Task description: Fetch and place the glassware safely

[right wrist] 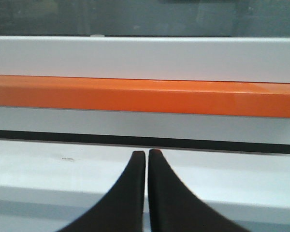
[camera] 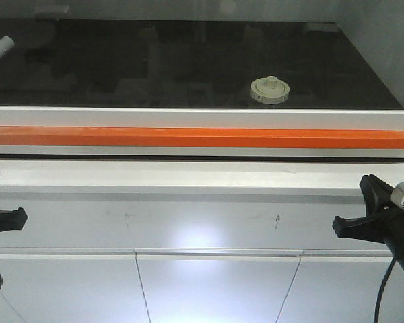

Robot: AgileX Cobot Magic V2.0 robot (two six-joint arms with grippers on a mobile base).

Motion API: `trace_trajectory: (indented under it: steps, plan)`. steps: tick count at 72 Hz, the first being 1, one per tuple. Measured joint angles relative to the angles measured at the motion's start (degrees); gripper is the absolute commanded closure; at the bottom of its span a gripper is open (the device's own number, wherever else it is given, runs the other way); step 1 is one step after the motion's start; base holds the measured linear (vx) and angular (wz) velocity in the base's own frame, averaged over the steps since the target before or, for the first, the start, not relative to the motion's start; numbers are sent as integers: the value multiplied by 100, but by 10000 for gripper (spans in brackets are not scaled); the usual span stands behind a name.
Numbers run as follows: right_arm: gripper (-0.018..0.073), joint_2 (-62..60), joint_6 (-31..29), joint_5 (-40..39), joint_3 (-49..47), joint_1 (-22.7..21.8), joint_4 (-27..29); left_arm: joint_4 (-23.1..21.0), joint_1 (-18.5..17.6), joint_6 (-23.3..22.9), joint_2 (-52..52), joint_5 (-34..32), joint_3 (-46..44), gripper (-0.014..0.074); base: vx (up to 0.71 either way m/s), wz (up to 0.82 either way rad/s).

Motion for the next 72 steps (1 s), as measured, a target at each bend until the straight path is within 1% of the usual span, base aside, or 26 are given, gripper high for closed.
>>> trace_trajectory:
  steps: [9, 14, 25, 31, 49, 56, 72]
  plan:
    - [560, 464, -8, -563, -6, 0, -5, 0, 0, 10, 390, -408, 0, 603, 0, 0]
    - [560, 668, -14, -752, -6, 0, -11, -5, 0, 10, 595, -609, -5, 603, 0, 0]
    - [560, 1098, -16, -817, -45, 0, -114, -98, 0, 10, 972, -1020, -5, 603, 0, 0]
    - [560, 1249, -21, -817, -127, 0, -148, -134, 0, 10, 1106, -1122, -5, 603, 0, 0]
    - [560, 1377, -58, -831, -553, 0, -208, -157, 0, 80, 1285, -1172, -22, 603, 0, 0]
    - [560, 1377, -130, -837, -712, 0, -209, -157, 0, 148, 1285, -1141, -185, 603, 0, 0]
    - [560, 1451, -235, -736, -1007, 0, -226, -157, 0, 179, 1285, -523, -688, 603, 0, 0]
